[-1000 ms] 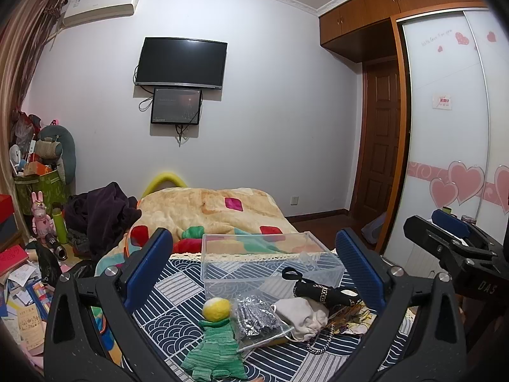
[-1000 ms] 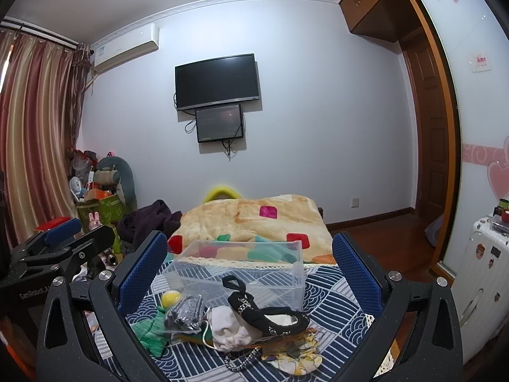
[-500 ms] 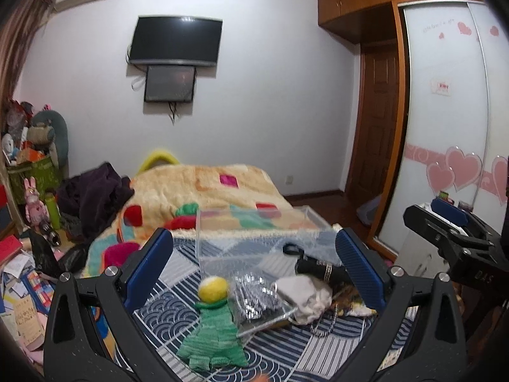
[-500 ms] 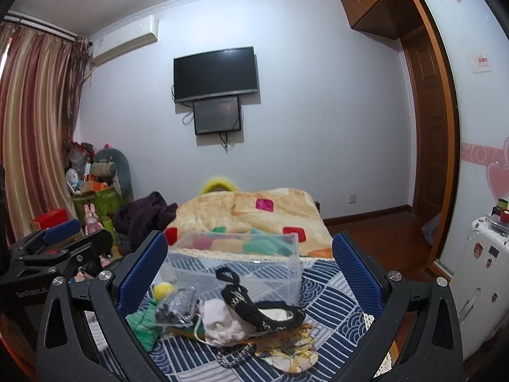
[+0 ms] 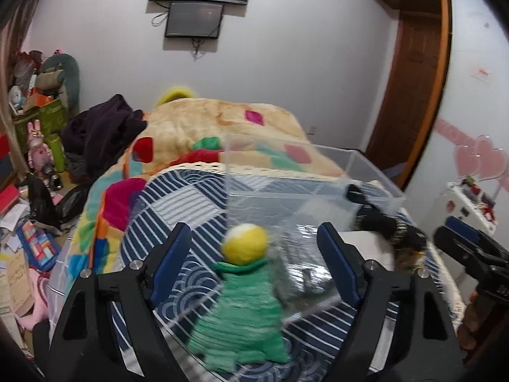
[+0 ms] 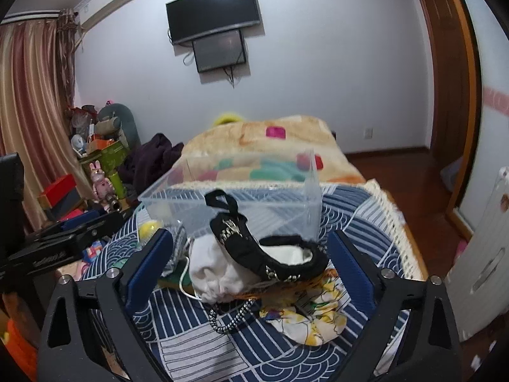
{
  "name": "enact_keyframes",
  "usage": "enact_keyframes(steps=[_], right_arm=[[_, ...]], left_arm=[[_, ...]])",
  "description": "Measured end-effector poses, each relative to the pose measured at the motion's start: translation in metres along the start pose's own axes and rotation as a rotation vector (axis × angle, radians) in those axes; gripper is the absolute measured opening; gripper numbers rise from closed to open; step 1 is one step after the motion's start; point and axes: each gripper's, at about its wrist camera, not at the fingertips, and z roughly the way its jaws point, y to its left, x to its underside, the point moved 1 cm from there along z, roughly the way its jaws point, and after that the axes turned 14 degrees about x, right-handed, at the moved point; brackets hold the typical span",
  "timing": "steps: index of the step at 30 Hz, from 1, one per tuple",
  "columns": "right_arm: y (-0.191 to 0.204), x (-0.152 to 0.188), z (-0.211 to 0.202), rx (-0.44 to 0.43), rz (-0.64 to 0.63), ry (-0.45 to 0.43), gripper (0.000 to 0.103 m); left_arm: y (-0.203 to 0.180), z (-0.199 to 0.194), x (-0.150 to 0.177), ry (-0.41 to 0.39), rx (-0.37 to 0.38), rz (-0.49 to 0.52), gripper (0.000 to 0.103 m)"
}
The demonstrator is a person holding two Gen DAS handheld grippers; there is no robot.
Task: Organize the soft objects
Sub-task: 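Grasp the yellow-headed doll with the left tool while the right tool grasps the black strappy bag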
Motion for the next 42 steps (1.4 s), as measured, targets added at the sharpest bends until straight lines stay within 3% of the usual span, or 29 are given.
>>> enact_keyframes(steps=[6,12,15,23,27,30,42], right_arm=[[-0.003,0.006,0.016,0.027,0.011,0.070,0.076],[-0.005,0.011,0.029,0.021,0.022,0.125,0.067],[-0.006,0.012,0.030,0.009,0.029,0.138,0.055],[-0.004,0.015,0.038,-0.023,0.048,0.172,0.041],[-0.002,0.014,0.034,-0.043,0.053,0.157,0.022],[0.000,0.014,0.034,-0.045,0.047,0.146,0.019],[-0.008,0.002,0.021,-0.037,0.071,0.082,0.014]], left_arm=[[0.019,0.021,-0.001,0.038,-0.019,-0.040,0.071],[0.032,0.031,0.004,0.064,-0.033,-0.083,0.069],[0.040,0.034,0.009,0.082,-0.032,-0.107,0.069],[0.040,0.061,0.015,0.201,0.042,-0.151,0.069],[0.037,0.067,0.010,0.214,0.070,-0.150,0.064],[0.035,0.076,0.011,0.244,0.106,-0.161,0.045],[0.029,0.041,0.003,0.148,0.082,-0.130,0.044]])
